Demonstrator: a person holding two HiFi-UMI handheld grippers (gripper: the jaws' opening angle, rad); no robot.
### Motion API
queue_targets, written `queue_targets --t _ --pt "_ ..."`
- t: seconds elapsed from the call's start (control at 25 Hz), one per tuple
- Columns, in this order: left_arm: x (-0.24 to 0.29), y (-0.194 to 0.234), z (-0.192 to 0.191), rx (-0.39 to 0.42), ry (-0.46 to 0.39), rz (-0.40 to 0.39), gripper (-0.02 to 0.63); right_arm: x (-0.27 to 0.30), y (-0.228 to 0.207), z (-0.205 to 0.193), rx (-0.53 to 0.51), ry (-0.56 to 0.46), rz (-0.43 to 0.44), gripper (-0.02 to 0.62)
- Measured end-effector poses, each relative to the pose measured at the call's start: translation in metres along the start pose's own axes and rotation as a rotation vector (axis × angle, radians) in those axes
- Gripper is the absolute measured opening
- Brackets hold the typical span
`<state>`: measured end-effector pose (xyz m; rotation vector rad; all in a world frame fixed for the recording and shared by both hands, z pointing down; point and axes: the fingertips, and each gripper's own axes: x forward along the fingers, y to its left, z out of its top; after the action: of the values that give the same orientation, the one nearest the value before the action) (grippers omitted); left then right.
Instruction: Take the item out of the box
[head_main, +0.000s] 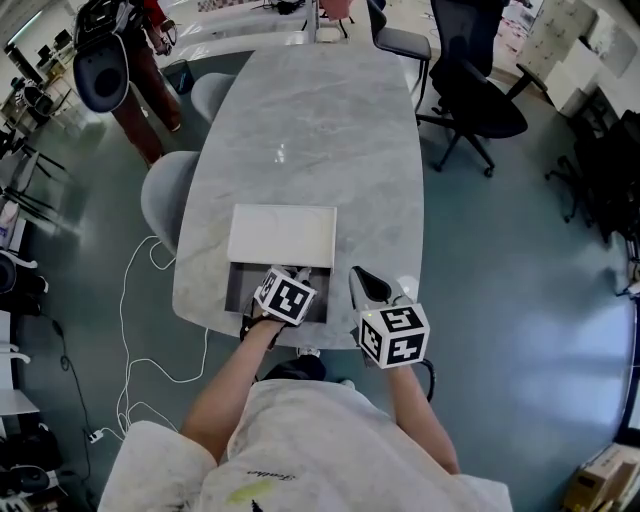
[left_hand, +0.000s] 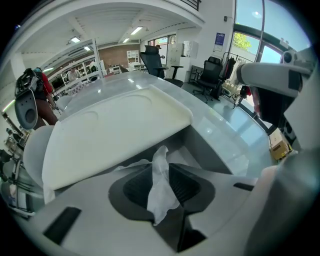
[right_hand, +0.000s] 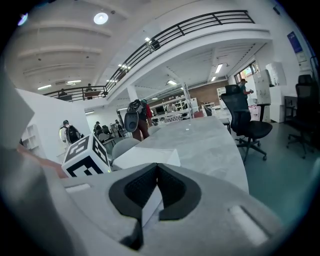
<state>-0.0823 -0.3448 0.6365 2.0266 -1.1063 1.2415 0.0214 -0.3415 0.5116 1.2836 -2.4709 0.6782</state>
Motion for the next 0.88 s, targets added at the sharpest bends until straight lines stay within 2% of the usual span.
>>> queue_targets --t 0.08,0.16,0.52,0.72,0.88 --pt "-0.001 -0.001 -0.002 -0.013 -0.008 -0.002 0.061 0.0 0.0 -0.002 0.009 0.005 0.003 0.005" --pt "-0.004 -0.003 -0.005 -0.023 -0.014 -0.002 0.045 -0.002 -0.001 -0.004 0.013 0.007 0.004 0.005" --pt "-0.025 -0.009 -0.017 -0.069 -0.048 0.026 0.029 -0.02 0.009 -0.007 -0.002 -0.001 0.034 0.005" --pt "-0.043 -0.01 -0.02 -0.12 -0.113 0.053 0.026 -0.03 0.021 -0.007 -0.023 -0.01 0.063 0.005" --pt "-0.069 -0.01 -0.015 -0.143 -0.202 0.103 0.026 -0.041 0.028 -0.007 -0.042 -0.023 0.082 0.005"
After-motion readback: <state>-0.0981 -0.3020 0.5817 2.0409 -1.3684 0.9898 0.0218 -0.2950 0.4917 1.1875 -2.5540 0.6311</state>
